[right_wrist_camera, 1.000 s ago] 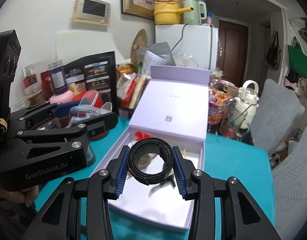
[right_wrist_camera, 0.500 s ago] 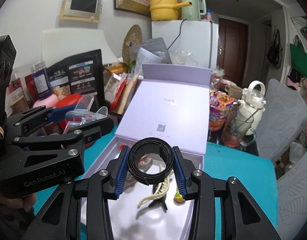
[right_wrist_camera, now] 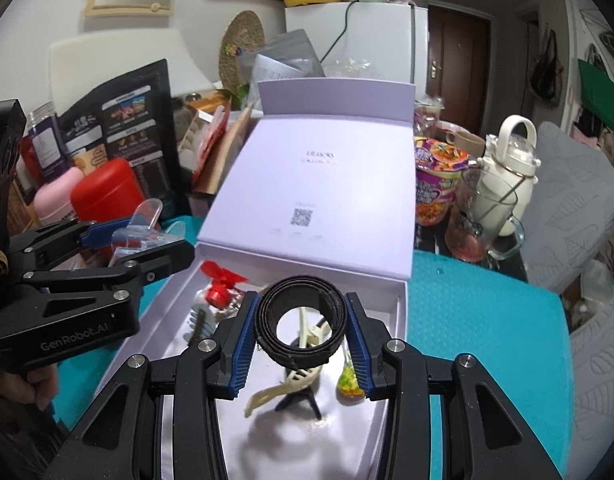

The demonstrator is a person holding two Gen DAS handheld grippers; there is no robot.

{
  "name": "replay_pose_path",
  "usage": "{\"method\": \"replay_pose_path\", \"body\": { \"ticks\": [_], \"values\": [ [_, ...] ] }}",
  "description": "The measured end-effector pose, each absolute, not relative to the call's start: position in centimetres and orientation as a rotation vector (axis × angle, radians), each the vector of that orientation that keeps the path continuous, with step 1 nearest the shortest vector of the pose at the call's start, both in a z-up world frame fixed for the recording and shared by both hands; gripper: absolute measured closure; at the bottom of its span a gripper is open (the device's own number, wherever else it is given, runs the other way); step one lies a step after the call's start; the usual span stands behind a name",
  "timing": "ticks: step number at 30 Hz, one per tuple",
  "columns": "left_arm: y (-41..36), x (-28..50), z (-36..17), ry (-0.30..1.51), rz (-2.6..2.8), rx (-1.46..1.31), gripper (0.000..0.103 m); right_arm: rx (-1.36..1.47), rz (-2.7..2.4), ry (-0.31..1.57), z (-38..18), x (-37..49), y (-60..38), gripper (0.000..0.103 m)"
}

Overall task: Organize rigid objects
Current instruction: 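Open the left tool and right tool to drop clip and hair tie in the box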

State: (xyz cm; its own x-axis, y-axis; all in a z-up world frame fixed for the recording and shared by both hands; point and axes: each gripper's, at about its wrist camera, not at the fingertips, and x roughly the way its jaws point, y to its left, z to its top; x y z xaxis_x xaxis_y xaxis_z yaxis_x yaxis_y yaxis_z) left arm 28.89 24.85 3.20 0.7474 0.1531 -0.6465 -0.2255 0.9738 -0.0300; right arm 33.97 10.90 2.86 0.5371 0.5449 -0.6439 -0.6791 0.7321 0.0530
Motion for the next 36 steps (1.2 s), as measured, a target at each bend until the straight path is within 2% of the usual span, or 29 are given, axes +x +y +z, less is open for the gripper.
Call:
{"method": "replay_pose_path", "body": {
  "ticks": [36],
  "values": [
    [24.0,31.7,-1.8,0.874,0.191,-0.100,0.044,-0.269,0.706,0.820,-1.6,36.3,12.6,0.064]
  ]
}}
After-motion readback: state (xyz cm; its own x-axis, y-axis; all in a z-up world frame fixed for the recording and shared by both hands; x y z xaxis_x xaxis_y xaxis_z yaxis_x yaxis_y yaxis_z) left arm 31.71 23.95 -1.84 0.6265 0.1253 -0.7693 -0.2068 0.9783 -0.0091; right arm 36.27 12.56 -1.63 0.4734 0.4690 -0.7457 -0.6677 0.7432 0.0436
